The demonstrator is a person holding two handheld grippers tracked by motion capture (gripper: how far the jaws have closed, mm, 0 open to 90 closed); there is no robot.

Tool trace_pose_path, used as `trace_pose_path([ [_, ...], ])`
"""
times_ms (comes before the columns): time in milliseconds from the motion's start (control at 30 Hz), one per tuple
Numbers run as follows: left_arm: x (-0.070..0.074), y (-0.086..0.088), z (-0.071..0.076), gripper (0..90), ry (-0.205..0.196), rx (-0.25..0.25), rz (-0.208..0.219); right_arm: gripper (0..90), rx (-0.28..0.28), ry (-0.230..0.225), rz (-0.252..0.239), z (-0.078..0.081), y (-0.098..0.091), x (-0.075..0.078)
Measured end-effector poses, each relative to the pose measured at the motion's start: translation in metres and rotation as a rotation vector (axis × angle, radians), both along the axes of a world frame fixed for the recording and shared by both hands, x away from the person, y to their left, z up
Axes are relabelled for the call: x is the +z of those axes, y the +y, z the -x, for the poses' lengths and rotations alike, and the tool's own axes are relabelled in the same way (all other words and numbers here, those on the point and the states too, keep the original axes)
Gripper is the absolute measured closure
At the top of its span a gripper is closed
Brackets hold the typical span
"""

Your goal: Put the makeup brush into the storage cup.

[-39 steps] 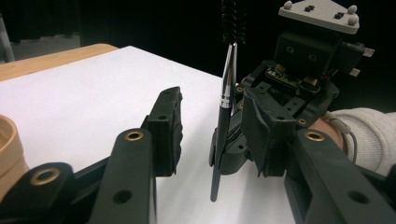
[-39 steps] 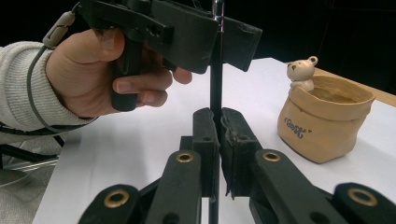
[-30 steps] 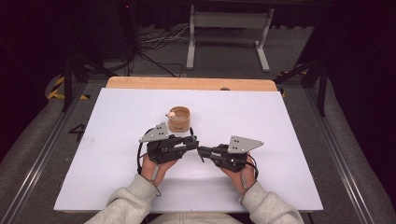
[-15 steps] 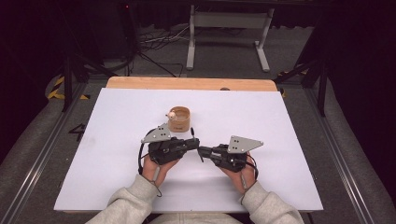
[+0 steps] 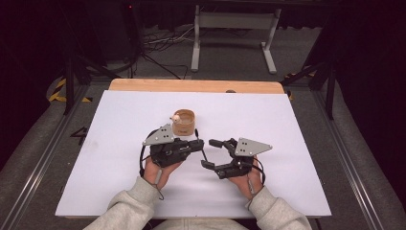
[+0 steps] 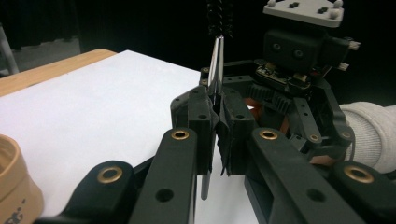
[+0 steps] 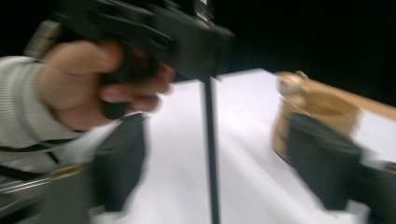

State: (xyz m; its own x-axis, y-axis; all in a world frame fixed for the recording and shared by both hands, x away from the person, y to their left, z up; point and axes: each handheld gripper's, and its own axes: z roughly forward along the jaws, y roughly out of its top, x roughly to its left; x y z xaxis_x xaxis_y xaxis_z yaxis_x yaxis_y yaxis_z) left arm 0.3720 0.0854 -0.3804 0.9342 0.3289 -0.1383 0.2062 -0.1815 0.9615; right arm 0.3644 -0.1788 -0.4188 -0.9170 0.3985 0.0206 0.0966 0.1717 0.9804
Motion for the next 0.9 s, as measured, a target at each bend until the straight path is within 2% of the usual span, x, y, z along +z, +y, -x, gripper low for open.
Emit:
trace_pose_path([
  [100,0.003,0.002,-0.002,84.5,0.007,0.001,-0.002,7.4,-0.023,0.001,-0.015,-0.001,-0.005,0.001],
  [333,0.014,0.006,-0.007,84.5,-0.016,0.019,-0.012,0.2,-0.029,0.005,-0.031,-0.003,-0.015,0.005],
  [600,0.024,0.014,-0.017,84.5,-0.028,0.053,-0.012,0.0,-0.054,-0.012,-0.011,-0.003,-0.026,0.010],
  [900,0.037,0.020,-0.028,84.4,-0.058,0.123,-0.010,0.0,-0.069,-0.020,0.003,-0.002,-0.036,0.011],
])
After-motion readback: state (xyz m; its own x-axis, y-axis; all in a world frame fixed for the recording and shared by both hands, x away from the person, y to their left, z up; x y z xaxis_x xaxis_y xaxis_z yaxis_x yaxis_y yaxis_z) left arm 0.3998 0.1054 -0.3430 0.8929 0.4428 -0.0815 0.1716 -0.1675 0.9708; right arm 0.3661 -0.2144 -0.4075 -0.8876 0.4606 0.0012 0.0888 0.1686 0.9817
